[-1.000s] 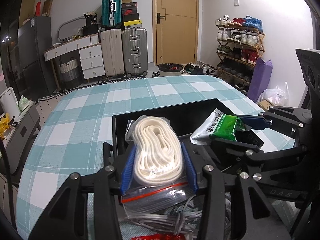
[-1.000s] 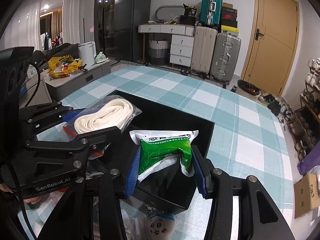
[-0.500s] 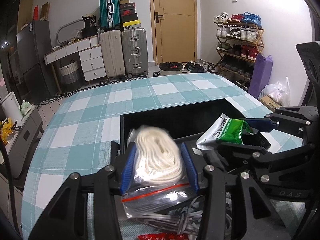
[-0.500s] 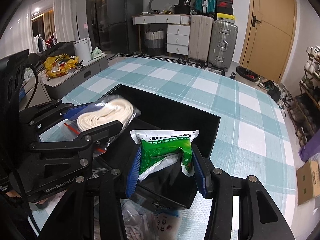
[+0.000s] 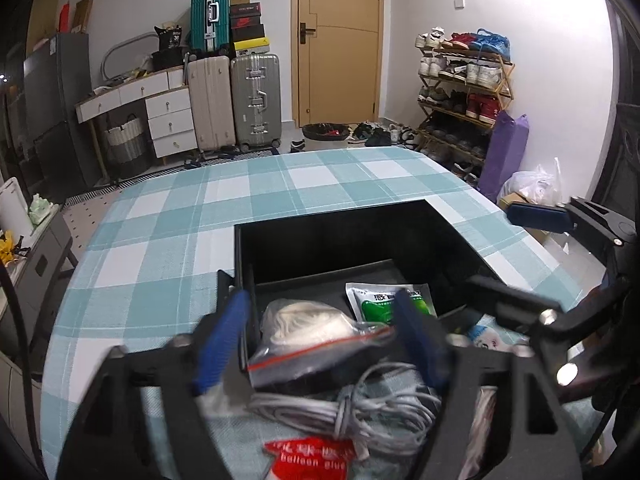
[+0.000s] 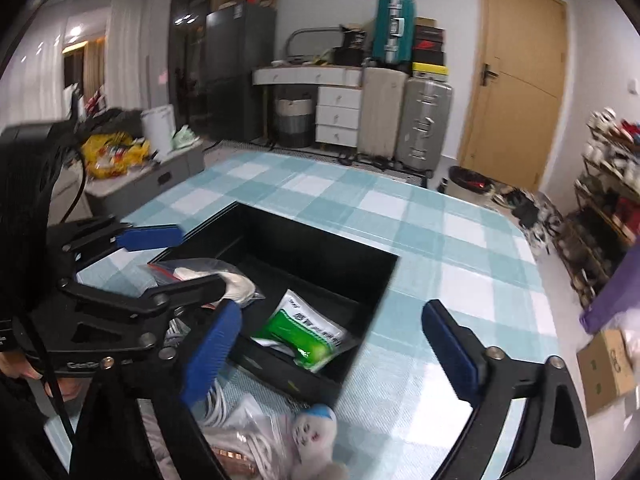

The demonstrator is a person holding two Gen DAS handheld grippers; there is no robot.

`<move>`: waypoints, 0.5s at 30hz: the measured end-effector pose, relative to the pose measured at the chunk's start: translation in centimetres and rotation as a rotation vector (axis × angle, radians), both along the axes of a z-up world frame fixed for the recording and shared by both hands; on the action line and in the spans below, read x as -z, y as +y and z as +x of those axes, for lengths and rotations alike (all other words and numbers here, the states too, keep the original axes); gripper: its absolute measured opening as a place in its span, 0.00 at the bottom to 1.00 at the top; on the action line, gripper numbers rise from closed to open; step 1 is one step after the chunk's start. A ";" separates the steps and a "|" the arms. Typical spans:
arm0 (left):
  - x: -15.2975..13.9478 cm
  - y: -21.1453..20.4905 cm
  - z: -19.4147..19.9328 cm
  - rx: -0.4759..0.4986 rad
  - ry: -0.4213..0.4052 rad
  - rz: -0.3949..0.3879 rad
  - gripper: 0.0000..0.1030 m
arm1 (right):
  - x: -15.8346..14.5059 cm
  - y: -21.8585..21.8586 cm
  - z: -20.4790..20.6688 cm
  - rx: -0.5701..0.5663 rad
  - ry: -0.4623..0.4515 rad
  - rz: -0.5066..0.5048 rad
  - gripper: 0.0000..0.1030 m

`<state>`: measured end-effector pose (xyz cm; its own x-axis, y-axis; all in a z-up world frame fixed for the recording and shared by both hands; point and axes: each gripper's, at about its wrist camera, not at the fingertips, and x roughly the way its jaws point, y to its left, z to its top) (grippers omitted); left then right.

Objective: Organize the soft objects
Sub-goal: 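Withdraw both tools and move toward the red packet and white plush toy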

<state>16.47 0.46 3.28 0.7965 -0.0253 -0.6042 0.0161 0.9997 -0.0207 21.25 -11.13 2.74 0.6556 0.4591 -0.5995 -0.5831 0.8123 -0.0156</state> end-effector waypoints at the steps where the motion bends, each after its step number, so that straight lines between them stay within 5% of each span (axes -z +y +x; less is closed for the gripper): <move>1: -0.2 0.0 -0.5 -0.013 -0.014 0.008 0.93 | -0.2 -0.5 -0.2 0.013 0.009 0.009 0.97; 15: -1.5 0.5 -6.5 -0.040 -0.074 -0.039 1.00 | -0.2 -4.3 -4.7 0.062 0.062 0.089 0.99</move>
